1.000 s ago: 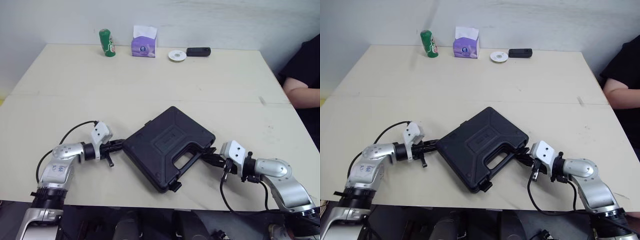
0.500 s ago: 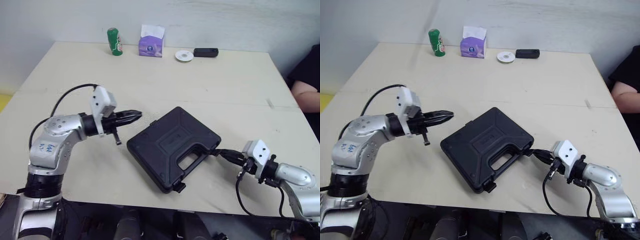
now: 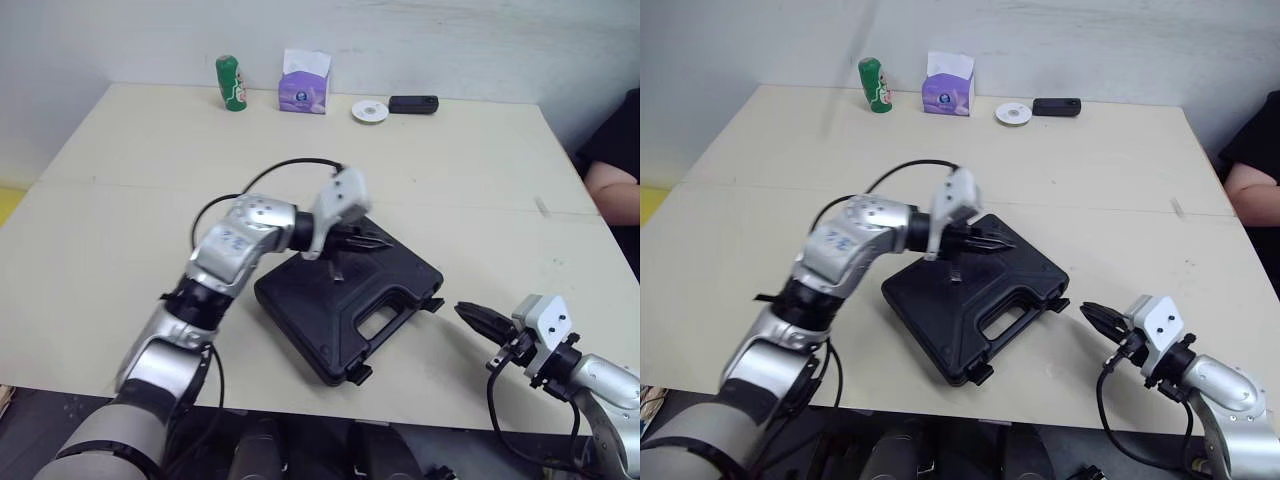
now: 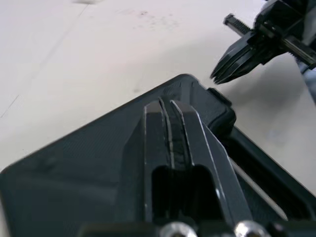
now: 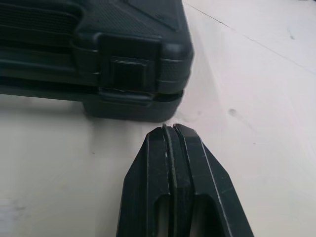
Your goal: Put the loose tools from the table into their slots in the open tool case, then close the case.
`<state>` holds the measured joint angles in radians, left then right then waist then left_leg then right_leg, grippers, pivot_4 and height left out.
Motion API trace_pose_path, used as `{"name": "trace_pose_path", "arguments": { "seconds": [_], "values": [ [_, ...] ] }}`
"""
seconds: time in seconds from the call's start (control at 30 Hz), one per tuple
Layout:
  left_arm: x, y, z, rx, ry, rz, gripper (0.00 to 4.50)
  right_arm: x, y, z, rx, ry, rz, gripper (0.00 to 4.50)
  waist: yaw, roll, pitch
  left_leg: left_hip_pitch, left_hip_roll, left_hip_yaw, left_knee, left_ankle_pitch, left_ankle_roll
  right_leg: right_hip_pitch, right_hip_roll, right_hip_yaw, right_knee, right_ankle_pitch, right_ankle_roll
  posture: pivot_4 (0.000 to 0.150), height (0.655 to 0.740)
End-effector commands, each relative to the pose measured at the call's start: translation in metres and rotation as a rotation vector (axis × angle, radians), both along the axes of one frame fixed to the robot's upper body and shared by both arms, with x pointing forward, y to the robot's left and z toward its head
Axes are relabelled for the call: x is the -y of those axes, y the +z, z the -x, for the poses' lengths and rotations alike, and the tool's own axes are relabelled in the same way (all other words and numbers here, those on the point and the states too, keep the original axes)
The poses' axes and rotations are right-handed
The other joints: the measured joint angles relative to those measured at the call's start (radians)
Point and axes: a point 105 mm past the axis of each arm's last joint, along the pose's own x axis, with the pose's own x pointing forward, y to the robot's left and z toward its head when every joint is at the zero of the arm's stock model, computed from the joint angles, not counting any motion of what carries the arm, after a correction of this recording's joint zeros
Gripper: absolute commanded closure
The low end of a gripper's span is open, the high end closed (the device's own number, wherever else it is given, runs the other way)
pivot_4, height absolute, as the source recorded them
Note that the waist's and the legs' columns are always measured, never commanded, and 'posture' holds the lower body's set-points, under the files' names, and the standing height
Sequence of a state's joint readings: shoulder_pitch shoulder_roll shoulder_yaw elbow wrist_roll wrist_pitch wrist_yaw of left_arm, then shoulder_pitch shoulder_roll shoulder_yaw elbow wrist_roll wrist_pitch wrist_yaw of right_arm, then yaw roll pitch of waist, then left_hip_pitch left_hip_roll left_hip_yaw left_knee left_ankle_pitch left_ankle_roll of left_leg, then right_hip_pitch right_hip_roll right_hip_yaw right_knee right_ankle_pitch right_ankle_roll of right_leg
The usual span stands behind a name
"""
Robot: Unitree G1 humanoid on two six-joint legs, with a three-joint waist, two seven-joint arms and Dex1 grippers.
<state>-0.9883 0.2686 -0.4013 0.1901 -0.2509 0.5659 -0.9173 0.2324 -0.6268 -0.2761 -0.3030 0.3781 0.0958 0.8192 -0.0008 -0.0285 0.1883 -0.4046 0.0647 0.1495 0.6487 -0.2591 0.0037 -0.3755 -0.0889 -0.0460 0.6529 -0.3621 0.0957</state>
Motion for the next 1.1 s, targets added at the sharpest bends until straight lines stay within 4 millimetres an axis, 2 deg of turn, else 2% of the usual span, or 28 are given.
{"name": "trace_pose_path", "arguments": {
  "seconds": [0.03,0.13,0.27,0.3,0.43,0.5,0.67,0.7,0.9,1.1],
  "values": [
    [0.017,-0.011,-0.002,0.043,-0.027,-0.023,4.46,-0.008,0.002,0.008,0.006,0.030,0.001,4.50,-0.002,0.000,0.000,0.000,0.000,0.000,0.000,0.000,0.000,0.000,0.000,0.000,0.000,0.000,0.000,0.150,0.7400],
    [0.029,-0.025,0.000,0.023,-0.043,-0.024,4.46,-0.009,-0.003,0.012,-0.015,0.034,0.013,4.50,-0.003,0.000,0.000,0.000,0.001,0.000,0.000,0.000,0.000,-0.001,0.000,0.001,0.000,0.000,0.000,0.150,0.7400],
    [0.033,-0.044,-0.001,0.011,-0.005,-0.044,4.46,-0.009,-0.006,0.014,-0.020,0.032,0.017,4.50,-0.002,0.000,0.000,0.000,0.001,-0.001,0.000,0.000,0.000,-0.001,-0.004,0.001,0.000,0.000,0.000,0.150,0.7400],
    [0.033,-0.050,-0.002,0.006,0.007,-0.056,4.46,-0.009,-0.007,0.014,-0.022,0.032,0.018,4.50,-0.001,0.000,0.000,0.000,0.001,-0.002,0.000,0.000,0.000,0.000,-0.005,0.000,0.000,0.000,0.000,0.150,0.7400],
    [0.019,-0.098,0.002,-0.048,0.032,-0.268,4.46,-0.009,-0.012,0.016,-0.030,0.031,0.035,4.50,0.000,-0.001,-0.002,0.000,0.000,-0.003,0.000,-0.001,0.001,0.001,-0.006,-0.001,0.000,0.000,0.000,0.150,0.7400],
    [0.016,-0.107,0.008,-0.079,0.006,-0.300,4.46,-0.009,-0.013,0.016,-0.031,0.034,0.038,4.50,-0.001,-0.001,-0.005,0.001,0.000,-0.003,0.000,-0.001,0.001,0.002,-0.006,-0.001,0.000,0.000,0.000,0.150,0.7400],
    [0.011,-0.125,0.016,-0.117,-0.004,-0.341,4.46,-0.012,-0.014,0.014,-0.028,0.048,0.026,4.50,-0.002,-0.001,-0.010,0.006,0.002,-0.005,-0.001,-0.003,0.001,0.010,-0.006,-0.001,-0.005,-0.001,-0.001,0.150,0.7400],
    [0.010,-0.127,0.016,-0.123,0.001,-0.347,4.46,-0.014,-0.014,0.013,-0.030,0.053,0.016,4.50,-0.001,-0.001,-0.011,0.011,0.002,-0.006,-0.003,-0.004,0.001,0.016,-0.006,-0.001,-0.008,-0.001,-0.002,0.150,0.7400],
    [0.012,-0.127,0.016,-0.130,0.014,-0.345,4.46,-0.024,-0.017,0.011,-0.046,0.110,0.006,4.50,-0.001,0.000,-0.024,0.016,0.004,-0.009,-0.004,-0.011,0.005,0.024,-0.006,-0.001,-0.013,-0.002,-0.004,0.150,0.7400],
    [0.009,-0.126,0.015,-0.132,0.029,-0.342,4.46,-0.026,-0.017,0.003,-0.018,0.103,0.021,4.50,-0.001,0.002,-0.026,0.020,0.004,-0.013,-0.004,-0.013,0.005,0.032,-0.007,-0.003,-0.018,-0.002,-0.004,0.150,0.7400]
  ]
}}
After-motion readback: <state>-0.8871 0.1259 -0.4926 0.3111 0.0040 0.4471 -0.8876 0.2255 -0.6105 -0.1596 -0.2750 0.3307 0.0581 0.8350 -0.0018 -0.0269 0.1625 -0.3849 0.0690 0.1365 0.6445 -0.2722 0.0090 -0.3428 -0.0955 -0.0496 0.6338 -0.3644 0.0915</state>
